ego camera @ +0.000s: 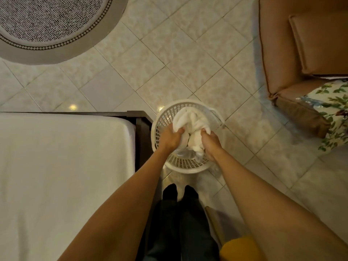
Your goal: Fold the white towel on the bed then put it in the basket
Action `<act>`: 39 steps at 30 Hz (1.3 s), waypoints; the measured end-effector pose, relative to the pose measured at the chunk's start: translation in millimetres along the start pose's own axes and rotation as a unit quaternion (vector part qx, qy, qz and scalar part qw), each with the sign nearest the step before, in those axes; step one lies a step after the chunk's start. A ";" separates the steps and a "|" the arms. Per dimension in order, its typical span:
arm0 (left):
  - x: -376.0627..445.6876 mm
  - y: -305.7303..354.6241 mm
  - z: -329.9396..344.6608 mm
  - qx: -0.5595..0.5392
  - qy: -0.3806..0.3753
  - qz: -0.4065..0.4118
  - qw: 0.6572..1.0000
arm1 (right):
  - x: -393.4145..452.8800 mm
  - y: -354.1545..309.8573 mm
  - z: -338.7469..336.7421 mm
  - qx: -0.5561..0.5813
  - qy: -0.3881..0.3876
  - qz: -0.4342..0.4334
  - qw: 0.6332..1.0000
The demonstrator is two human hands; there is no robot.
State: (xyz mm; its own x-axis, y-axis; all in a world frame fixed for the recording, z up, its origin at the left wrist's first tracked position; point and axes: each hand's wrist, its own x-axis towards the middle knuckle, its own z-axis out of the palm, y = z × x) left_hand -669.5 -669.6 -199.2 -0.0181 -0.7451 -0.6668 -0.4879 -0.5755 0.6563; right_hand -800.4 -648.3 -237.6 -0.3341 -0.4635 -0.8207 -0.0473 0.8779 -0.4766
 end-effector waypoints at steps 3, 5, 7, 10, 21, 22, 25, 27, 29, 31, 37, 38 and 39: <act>24.3 -27.6 16.0 0.005 0.001 -0.020 1.000 | 28.9 22.0 10.7 -0.005 -0.001 -0.001 1.000; 39.4 -44.1 26.2 0.003 0.002 -0.013 1.000 | 47.8 34.3 18.7 -0.001 -0.003 0.003 1.000; 54.7 -57.2 33.9 0.008 0.005 -0.006 1.000 | 67.4 45.4 26.9 0.012 -0.006 0.008 1.000; 78.2 -75.5 42.8 0.009 0.014 0.005 1.000 | 94.3 56.7 38.3 0.031 -0.012 0.017 0.999; 125.9 -138.0 75.3 0.046 -0.030 -0.032 0.998 | 150.5 91.3 58.0 -0.017 -0.029 0.020 0.999; 124.0 -140.6 77.3 0.060 -0.044 -0.032 0.997 | 149.9 94.2 55.8 -0.057 -0.030 0.024 0.998; 118.9 -158.9 86.4 0.124 -0.087 -0.055 0.987 | 148.7 107.1 48.0 -0.169 -0.052 0.040 0.983; 116.5 -171.9 91.2 0.147 -0.106 -0.080 0.980 | 145.1 114.0 44.7 -0.184 -0.071 0.049 0.979; 121.8 -188.9 96.5 0.145 -0.101 -0.098 0.979 | 142.4 118.8 43.3 -0.180 -0.067 0.050 0.980; 122.8 -190.8 97.4 0.151 -0.098 -0.098 0.979 | 141.4 120.6 42.9 -0.154 -0.056 0.046 0.985; 116.9 -176.8 91.3 0.171 -0.094 -0.114 0.974 | 127.4 112.6 32.0 -0.130 -0.061 0.042 0.989; 110.8 -167.8 87.3 0.180 -0.095 -0.119 0.972 | 123.5 109.7 28.3 -0.139 -0.060 0.040 0.988; 109.4 -164.6 86.0 0.193 -0.093 -0.112 0.970 | 122.0 107.2 25.3 -0.149 -0.058 0.035 0.987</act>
State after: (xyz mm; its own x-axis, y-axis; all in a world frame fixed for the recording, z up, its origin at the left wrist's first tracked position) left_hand -666.2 -627.4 -410.5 -0.0142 -0.5216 -0.8531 -0.7880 -0.5194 0.3307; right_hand -822.5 -613.8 -396.7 -0.2367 -0.3956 -0.8874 -0.3080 0.8968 -0.3177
